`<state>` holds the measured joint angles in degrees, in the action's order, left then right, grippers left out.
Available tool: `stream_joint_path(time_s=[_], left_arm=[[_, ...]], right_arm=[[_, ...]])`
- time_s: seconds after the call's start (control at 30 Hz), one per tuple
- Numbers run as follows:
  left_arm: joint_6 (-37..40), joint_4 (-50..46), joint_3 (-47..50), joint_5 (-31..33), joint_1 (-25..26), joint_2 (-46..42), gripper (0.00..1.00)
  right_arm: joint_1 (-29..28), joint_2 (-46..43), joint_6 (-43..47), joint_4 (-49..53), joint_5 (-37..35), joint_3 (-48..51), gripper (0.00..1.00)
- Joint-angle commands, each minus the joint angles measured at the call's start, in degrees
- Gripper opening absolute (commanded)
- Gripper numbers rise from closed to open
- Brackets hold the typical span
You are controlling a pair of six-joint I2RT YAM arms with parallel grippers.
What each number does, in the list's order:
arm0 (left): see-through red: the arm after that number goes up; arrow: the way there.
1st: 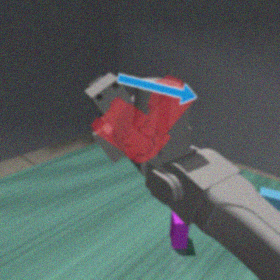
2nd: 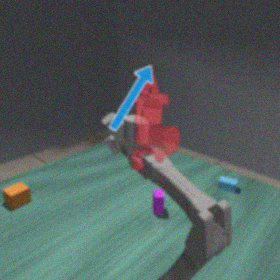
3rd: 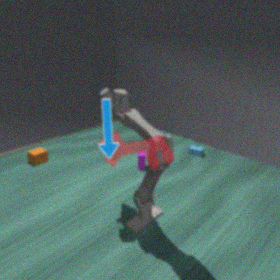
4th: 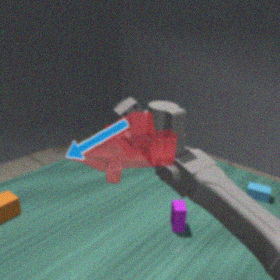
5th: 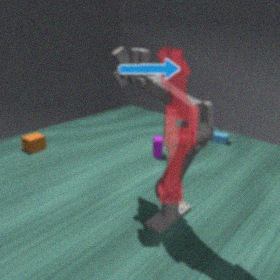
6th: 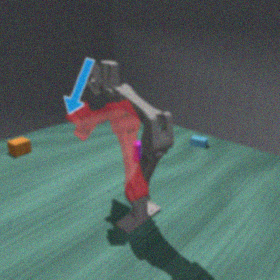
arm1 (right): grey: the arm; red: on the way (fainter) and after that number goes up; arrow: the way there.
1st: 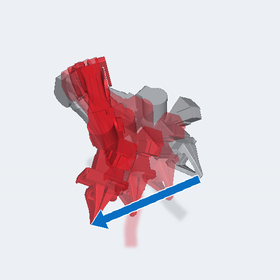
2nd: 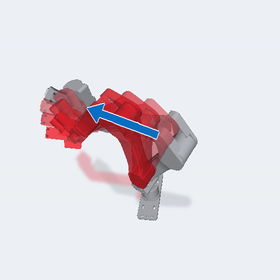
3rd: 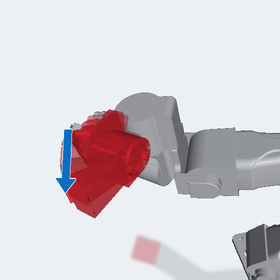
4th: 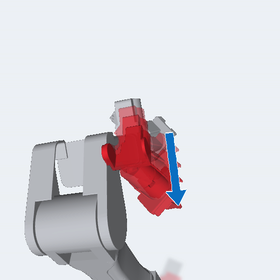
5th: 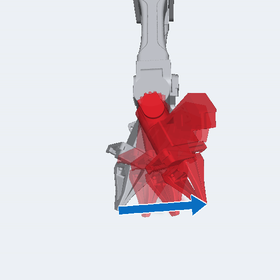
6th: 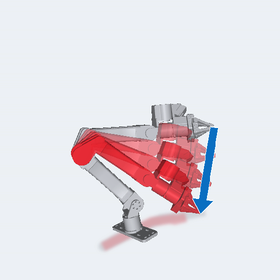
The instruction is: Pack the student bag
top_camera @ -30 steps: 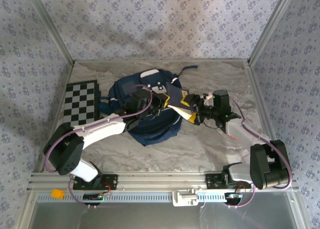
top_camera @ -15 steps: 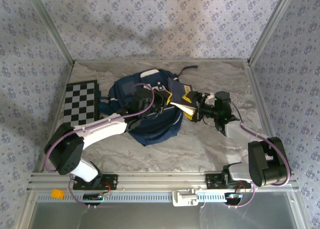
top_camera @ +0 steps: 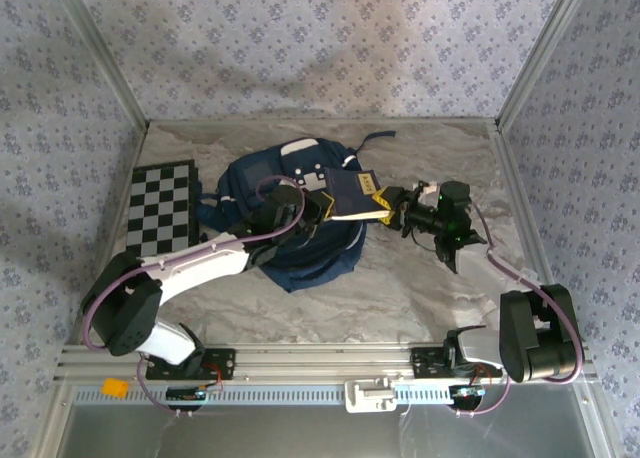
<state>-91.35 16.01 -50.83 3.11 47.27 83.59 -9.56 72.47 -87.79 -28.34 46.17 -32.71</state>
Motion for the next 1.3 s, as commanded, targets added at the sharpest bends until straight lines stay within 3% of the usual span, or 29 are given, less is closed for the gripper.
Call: stream_joint_path(time_s=[0.0,0.13,0.23,0.43,0.63,0.77,0.87,1.0,1.1,1.27], left_arm=[[3.23,-2.53,-1.07,1.72,0.19,-2.06,0.00],[6.06,-4.03,-1.22,-0.12,0.13,-1.95,0.03],[12.80,-10.86,-2.99,-1.18,0.09,-2.95,0.26],[43.15,-26.64,-10.46,-1.13,0.45,-2.29,0.47],[66.92,-34.36,-16.99,-5.37,3.42,5.54,0.54],[75.39,-40.32,-21.73,-9.13,5.22,10.79,0.56],[76.92,-43.57,-24.13,-5.80,5.65,14.86,0.58],[77.55,-46.09,-26.27,-5.66,5.78,19.81,0.59],[77.64,-47.11,-27.55,-5.02,5.94,21.65,0.53],[77.64,-45.51,-27.16,-3.72,5.32,20.66,0.23]], right_arm=[[0.76,-0.82,1.53,0.44,0.89,-0.38,0.20],[2.01,-2.16,4.86,4.64,1.11,-1.10,0.02],[4.00,-4.64,9.68,11.86,1.29,-2.45,0.00],[9.71,-12.18,29.39,40.69,-3.30,-9.72,0.00],[14.76,-15.15,40.55,54.11,-5.55,-12.92,0.00],[16.91,-15.25,44.19,57.45,-4.69,-12.87,0.00],[17.43,-15.25,45.50,58.22,-4.51,-12.28,0.00],[17.90,-15.01,44.82,56.42,-3.90,-10.85,0.00],[17.93,-14.49,45.07,55.81,-3.56,-10.56,0.00],[18.04,-13.91,45.61,55.53,-2.81,-10.42,0.00]])
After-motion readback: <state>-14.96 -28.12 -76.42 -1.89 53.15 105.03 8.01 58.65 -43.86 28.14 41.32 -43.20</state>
